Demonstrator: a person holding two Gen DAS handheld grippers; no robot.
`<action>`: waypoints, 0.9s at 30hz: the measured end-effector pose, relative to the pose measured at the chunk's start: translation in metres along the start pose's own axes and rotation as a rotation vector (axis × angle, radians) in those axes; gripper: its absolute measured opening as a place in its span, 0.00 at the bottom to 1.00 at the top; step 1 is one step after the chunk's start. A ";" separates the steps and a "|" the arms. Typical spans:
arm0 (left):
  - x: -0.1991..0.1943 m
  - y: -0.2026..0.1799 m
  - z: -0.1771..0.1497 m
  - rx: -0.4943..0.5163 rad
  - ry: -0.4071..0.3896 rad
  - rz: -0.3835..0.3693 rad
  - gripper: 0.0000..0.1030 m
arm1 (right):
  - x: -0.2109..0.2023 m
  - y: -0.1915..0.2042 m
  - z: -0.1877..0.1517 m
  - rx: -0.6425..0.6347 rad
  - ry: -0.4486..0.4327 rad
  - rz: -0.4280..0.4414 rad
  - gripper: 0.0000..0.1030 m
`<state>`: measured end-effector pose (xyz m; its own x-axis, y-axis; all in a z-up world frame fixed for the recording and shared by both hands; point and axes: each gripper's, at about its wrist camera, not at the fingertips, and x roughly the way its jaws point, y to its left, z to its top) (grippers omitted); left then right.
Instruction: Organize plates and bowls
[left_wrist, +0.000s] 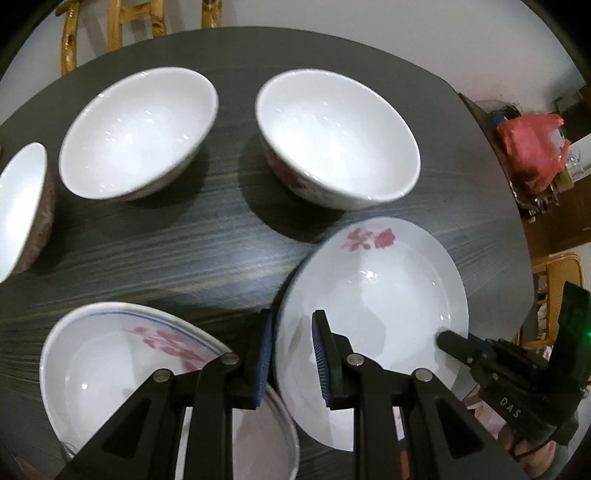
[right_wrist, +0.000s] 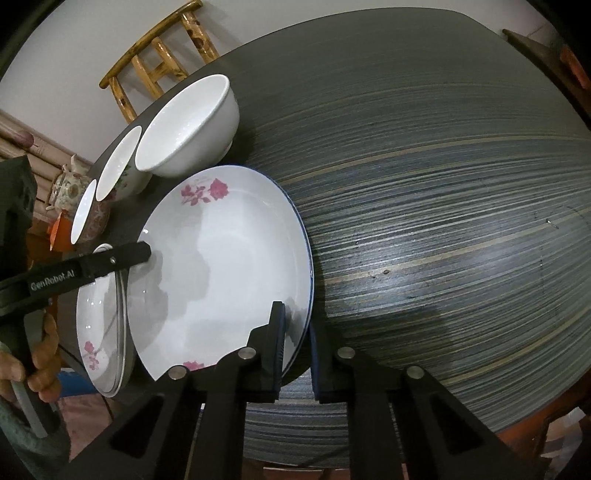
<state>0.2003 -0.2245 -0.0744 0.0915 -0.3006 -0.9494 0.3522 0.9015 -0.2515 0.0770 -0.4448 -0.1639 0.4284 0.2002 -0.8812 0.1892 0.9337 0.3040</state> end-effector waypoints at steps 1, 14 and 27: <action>0.001 -0.003 -0.001 -0.002 0.001 0.008 0.22 | 0.000 -0.001 0.001 0.005 -0.001 -0.001 0.11; 0.018 -0.047 0.004 0.038 -0.018 -0.001 0.24 | -0.009 -0.030 0.010 0.051 -0.021 -0.035 0.12; 0.037 -0.047 0.001 0.038 0.001 -0.035 0.21 | -0.009 -0.048 0.012 0.060 -0.020 0.010 0.15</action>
<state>0.1882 -0.2778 -0.0974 0.0777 -0.3317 -0.9402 0.3904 0.8778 -0.2775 0.0743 -0.4953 -0.1660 0.4478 0.2028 -0.8708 0.2371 0.9122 0.3343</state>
